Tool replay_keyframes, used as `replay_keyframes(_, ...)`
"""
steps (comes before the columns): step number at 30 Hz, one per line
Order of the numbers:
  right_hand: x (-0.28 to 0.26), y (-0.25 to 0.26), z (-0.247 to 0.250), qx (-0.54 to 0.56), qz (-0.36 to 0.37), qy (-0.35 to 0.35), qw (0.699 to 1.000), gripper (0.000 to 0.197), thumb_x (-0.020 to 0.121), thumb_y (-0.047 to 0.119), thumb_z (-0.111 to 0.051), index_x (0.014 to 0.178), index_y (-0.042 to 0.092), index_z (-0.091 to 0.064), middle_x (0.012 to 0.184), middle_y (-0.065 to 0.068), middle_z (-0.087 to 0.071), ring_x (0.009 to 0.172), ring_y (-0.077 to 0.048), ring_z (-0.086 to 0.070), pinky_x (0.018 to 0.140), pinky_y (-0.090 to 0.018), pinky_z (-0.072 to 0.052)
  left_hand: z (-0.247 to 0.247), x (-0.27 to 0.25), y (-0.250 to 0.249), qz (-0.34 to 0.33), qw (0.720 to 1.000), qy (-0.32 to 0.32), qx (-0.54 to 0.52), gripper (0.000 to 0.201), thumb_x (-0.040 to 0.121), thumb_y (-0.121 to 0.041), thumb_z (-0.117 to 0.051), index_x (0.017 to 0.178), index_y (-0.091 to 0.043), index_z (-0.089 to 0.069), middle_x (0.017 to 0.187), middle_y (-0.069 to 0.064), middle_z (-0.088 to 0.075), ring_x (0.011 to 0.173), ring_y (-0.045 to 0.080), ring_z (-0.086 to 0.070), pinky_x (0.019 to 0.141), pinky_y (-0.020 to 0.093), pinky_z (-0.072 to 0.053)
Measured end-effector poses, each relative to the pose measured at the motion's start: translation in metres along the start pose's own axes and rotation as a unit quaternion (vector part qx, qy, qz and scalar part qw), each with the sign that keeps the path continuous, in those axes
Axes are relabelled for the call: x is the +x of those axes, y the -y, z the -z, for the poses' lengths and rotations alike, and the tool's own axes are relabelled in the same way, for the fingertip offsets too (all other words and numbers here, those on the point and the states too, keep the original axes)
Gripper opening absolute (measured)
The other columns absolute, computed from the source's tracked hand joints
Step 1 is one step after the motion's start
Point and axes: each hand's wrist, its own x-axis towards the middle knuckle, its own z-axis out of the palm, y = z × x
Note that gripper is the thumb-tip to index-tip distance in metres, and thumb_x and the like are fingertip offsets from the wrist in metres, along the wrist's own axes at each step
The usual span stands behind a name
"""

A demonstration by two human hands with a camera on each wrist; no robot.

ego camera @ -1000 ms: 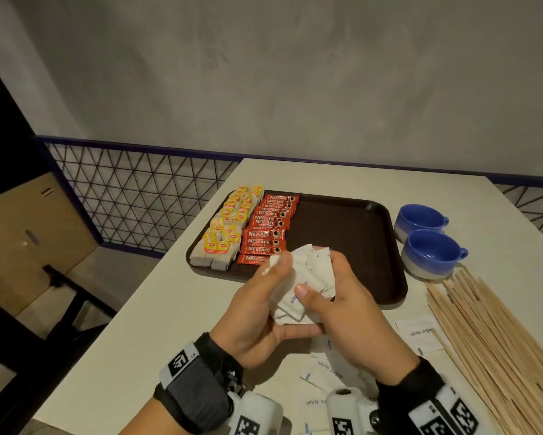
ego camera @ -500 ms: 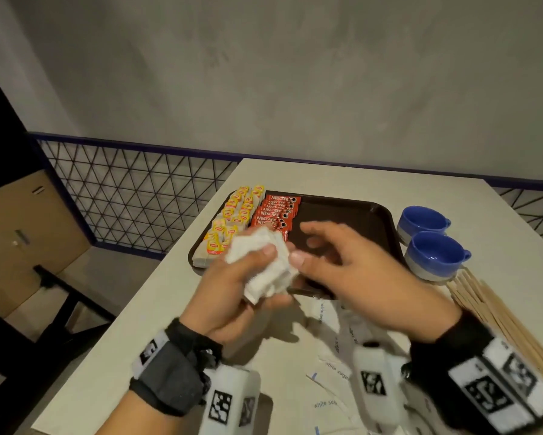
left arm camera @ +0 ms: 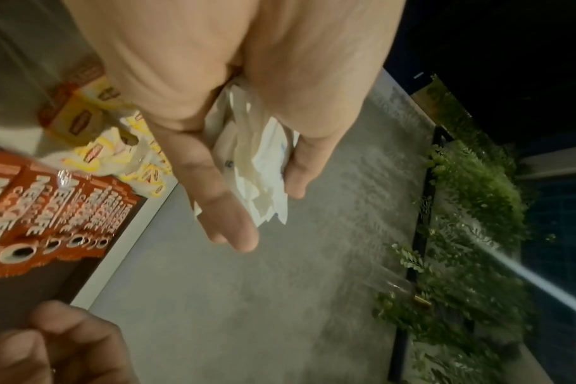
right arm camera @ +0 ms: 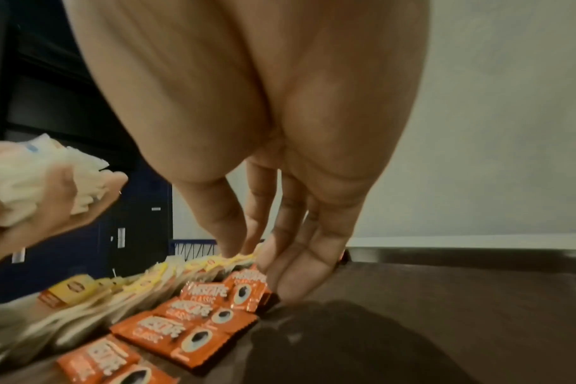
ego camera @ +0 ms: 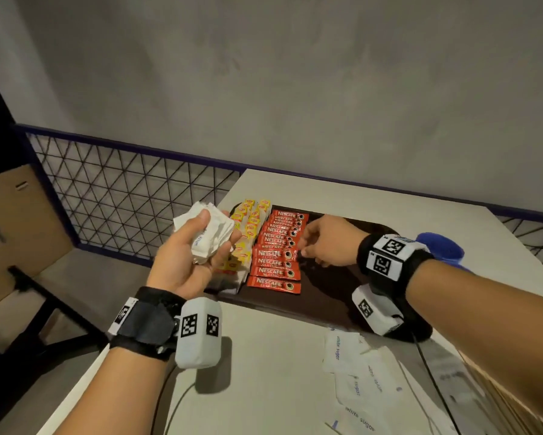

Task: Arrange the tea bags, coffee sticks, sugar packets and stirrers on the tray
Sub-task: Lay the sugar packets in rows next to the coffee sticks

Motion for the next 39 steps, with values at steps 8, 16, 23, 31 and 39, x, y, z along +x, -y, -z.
replay_keyframes(8,0.043,0.012,-0.011,-0.072,0.036,-0.005,0.997,0.008,0.092,0.023,-0.076,0.101,0.023,-0.075,0.094,0.007,-0.068,0.069,-0.003,-0.057,0.062,-0.021,-0.048,0.020,0.013,-0.001,0.002,1.000,-0.015,0.007,0.066,0.084,-0.029,-0.071,0.143,-0.005,-0.054,0.131,0.022,-0.067,0.094,0.030,-0.076,0.052,0.022,-0.059)
replay_keyframes(16,0.056,0.023,-0.014,-0.130,0.030,0.031,0.991,0.011,0.094,0.023,-0.076,0.104,0.020,-0.075,0.081,0.010,-0.066,0.063,-0.003,-0.059,0.056,-0.018,-0.051,0.021,0.016,0.003,-0.001,0.999,-0.019,0.029,0.060,0.088,-0.027,-0.069,0.142,-0.007,-0.055,0.126,0.021,-0.070,0.096,0.032,-0.076,0.053,0.022,-0.059)
replay_keyframes(23,0.058,0.024,-0.018,-0.154,0.029,0.056,0.986,0.013,0.094,0.025,-0.075,0.104,0.016,-0.077,0.094,-0.001,-0.076,0.066,-0.011,-0.067,0.064,-0.023,-0.057,0.019,0.017,0.005,-0.005,0.999,-0.022,0.045,0.058,0.087,-0.026,-0.070,0.141,-0.007,-0.057,0.124,0.021,-0.071,0.094,0.032,-0.077,0.053,0.023,-0.059)
replay_keyframes(31,0.058,0.019,-0.009,-0.126,0.012,0.054,0.990,0.007,0.092,0.020,-0.076,0.098,0.016,-0.077,0.082,0.005,-0.072,0.076,-0.015,-0.074,0.077,-0.033,-0.065,0.020,0.017,0.004,-0.007,0.999,-0.020,0.047,0.063,0.081,-0.026,-0.073,0.140,-0.007,-0.057,0.122,0.021,-0.071,0.096,0.033,-0.076,0.053,0.023,-0.060)
replay_keyframes(39,0.037,0.003,-0.011,-0.039,-0.034,0.161,0.986,0.023,0.086,0.006,-0.081,0.103,-0.007,-0.073,0.092,-0.016,-0.079,0.082,-0.026,-0.078,0.074,-0.040,-0.066,0.020,0.017,0.004,-0.003,0.999,-0.019,0.050,0.050,0.094,-0.023,-0.067,0.140,-0.009,-0.056,0.124,0.022,-0.071,0.093,0.033,-0.076,0.050,0.023,-0.058)
